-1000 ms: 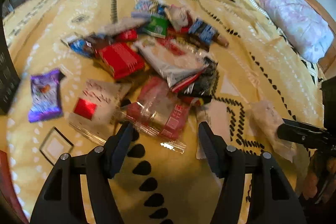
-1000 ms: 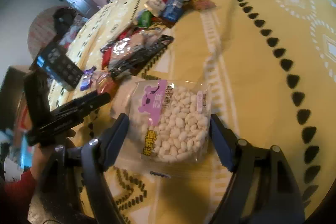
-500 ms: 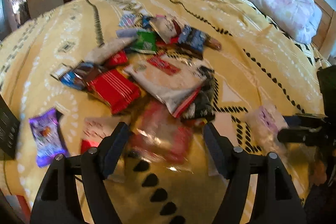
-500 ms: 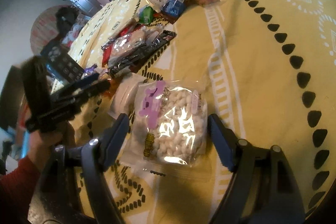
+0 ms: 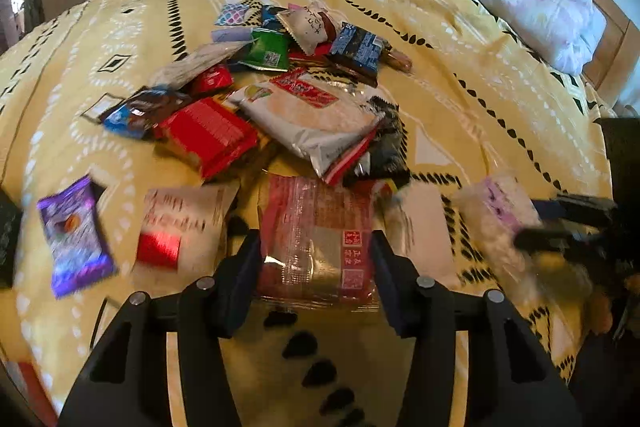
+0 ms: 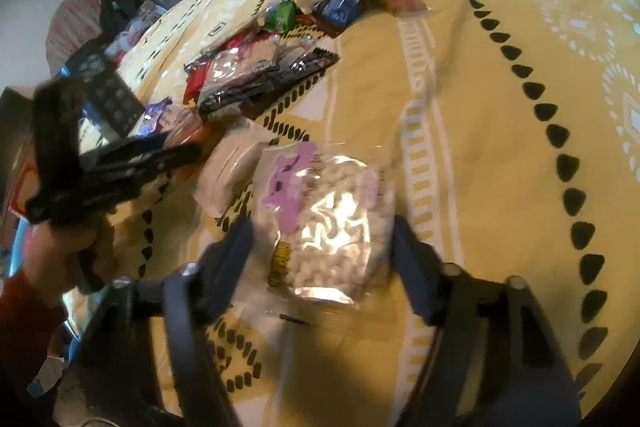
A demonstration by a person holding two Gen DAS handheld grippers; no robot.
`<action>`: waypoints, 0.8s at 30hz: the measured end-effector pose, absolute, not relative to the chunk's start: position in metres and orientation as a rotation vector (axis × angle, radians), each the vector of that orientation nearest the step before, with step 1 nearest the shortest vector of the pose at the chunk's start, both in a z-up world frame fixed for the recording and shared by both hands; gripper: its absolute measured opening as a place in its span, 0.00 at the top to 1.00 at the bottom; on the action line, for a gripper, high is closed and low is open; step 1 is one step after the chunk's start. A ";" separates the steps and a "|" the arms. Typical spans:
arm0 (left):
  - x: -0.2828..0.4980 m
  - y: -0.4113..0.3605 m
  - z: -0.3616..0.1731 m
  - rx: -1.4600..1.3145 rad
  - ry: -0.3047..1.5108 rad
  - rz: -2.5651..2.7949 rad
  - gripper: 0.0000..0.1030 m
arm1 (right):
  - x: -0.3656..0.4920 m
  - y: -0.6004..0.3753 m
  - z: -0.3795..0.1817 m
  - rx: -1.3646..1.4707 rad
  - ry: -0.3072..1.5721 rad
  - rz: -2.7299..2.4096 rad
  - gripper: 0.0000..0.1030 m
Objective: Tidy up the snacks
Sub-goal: 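Grasp the red-wrapped clear packet with the left gripper while right holds candy bag, then carry both held packets up and over the glass bowl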
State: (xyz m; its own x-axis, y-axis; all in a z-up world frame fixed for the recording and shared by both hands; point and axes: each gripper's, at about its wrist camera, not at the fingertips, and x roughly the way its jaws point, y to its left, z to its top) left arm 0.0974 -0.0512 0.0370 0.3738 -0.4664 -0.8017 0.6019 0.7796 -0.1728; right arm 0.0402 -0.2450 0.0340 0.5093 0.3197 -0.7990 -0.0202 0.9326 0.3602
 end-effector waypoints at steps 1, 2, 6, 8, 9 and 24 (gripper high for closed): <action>0.093 -0.049 0.038 0.152 0.972 -0.682 0.48 | 0.039 -0.246 0.035 0.330 1.017 0.211 0.50; 0.085 -0.045 0.041 0.136 0.968 -0.680 0.48 | 0.039 -0.248 0.036 0.334 1.016 0.212 0.51; 0.069 -0.040 0.039 0.146 0.968 -0.626 0.47 | 0.040 -0.246 0.037 0.323 1.042 0.188 0.37; 0.067 -0.035 0.037 0.120 0.969 -0.590 0.47 | 0.038 -0.244 0.042 0.306 1.028 0.161 0.29; 0.066 -0.033 0.037 0.109 0.966 -0.580 0.47 | 0.037 -0.241 0.044 0.298 1.026 0.143 0.26; 0.059 -0.040 0.034 0.092 0.936 -0.523 0.47 | 0.043 -0.208 0.029 0.185 1.042 0.022 0.25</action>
State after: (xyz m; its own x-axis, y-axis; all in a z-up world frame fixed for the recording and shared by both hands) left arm 0.0589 -0.0403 0.0340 0.4783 -0.3889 -0.7874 0.4671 0.8719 -0.1470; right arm 0.0425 -0.2084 0.0289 0.5059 0.1059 -0.8561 0.0699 0.9841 0.1631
